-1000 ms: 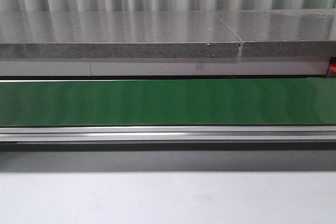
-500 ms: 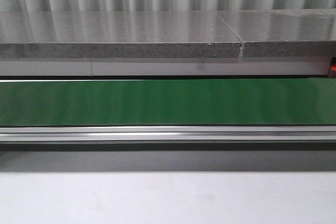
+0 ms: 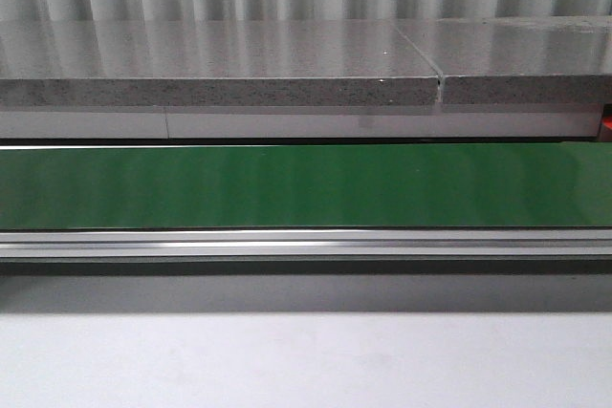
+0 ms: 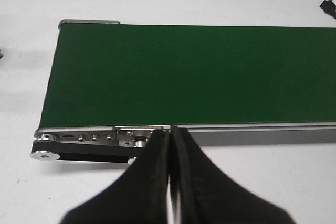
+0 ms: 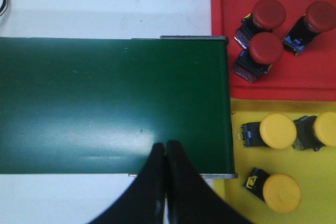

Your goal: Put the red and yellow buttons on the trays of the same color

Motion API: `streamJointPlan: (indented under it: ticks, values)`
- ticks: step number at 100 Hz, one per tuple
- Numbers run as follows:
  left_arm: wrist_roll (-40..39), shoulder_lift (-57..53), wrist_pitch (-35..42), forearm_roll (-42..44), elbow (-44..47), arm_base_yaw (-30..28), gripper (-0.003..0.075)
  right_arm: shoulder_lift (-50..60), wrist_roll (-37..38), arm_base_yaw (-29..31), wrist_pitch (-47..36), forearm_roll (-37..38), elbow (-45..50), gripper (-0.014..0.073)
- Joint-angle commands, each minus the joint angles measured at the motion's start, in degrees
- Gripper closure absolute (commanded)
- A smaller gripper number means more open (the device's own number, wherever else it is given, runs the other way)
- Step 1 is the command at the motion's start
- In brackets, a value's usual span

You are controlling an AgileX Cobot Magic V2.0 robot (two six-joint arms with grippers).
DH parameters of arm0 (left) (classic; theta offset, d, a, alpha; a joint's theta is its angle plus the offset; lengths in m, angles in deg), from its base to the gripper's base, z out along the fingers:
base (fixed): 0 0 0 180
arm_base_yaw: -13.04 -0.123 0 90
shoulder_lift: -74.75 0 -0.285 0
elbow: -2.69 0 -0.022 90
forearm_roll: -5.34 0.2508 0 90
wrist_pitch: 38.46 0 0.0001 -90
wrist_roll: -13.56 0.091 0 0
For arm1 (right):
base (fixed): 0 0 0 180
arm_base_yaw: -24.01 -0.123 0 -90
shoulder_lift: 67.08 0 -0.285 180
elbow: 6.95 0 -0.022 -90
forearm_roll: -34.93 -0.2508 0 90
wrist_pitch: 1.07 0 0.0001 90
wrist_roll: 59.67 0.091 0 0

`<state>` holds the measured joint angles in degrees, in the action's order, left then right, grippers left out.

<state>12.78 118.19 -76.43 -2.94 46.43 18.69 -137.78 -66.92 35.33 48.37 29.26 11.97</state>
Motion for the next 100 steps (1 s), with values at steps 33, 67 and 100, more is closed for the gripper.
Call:
streamJointPlan:
  ticks: [33,67,100]
  values:
    - [0.01,0.12,3.5,-0.86,-1.43,0.29,0.074,16.79,-1.56,-5.99,-4.8,-0.51,10.15,0.066]
    - [0.01,0.12,3.5,-0.86,-1.43,0.29,0.074,30.51,-1.56,-6.11,-5.11,-0.56,18.4,0.066]
    - [0.01,0.12,3.5,-0.86,-1.43,0.29,0.074,40.63,-1.56,-6.11,-5.22,-0.56,24.53,0.066]
